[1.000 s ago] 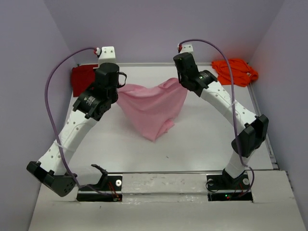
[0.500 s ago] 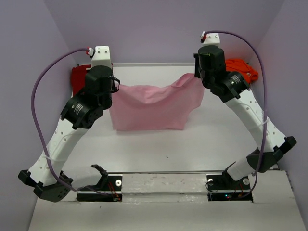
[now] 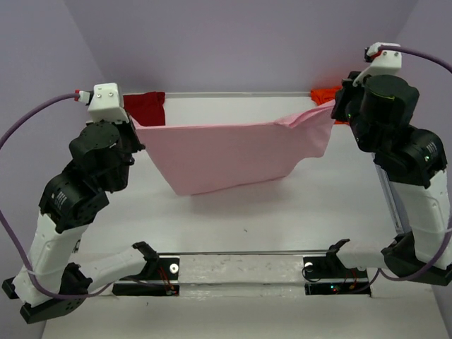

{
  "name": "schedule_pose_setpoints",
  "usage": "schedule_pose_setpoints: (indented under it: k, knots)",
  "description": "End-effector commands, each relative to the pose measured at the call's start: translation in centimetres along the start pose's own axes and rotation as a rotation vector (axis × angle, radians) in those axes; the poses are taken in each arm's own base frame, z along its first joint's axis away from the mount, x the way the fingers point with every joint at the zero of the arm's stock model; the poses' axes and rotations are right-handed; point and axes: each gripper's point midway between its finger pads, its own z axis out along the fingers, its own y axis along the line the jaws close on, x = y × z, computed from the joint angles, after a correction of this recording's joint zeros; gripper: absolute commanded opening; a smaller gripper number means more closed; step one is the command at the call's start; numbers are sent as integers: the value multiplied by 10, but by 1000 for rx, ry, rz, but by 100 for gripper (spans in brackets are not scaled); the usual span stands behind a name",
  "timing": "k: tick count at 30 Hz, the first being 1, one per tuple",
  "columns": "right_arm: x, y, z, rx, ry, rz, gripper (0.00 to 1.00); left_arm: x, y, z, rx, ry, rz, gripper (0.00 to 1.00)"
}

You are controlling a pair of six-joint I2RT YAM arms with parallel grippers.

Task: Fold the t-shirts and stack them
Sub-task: Flatten the tshirt out

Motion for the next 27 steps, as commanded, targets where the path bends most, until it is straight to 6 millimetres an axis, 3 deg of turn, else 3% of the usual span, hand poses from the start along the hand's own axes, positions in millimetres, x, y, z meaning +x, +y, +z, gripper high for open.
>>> schedule_pose_setpoints:
  k: [1,12,17,18,20,21,23,24,27]
  knots:
    - [-20,-29,-33,27,-47,38,0,-31,36,-28,-44,-86,-85,0]
    - [-22,-24,-46,-51,-28,58,0,-37,18,-31,52,-66,-127,0]
    - [-15,-10,-33,-67,-12,41,0,-28,-3,-17,82,-34,-98,0]
    - [-10,-7,-27,-62,-2,28,0,-14,-14,-7,89,-5,-71,0]
    - [10,4,-6,-34,50,-18,0,-9,-30,6,108,-18,-69,0]
    - [20,11,7,-24,73,-40,0,13,-40,19,99,16,-17,0]
    - [32,19,24,0,75,-52,0,29,-54,36,91,37,11,0]
    - [54,24,36,17,116,-90,0,54,-63,51,64,80,58,0]
    - [78,37,58,30,139,-112,0,80,-79,75,56,105,108,0]
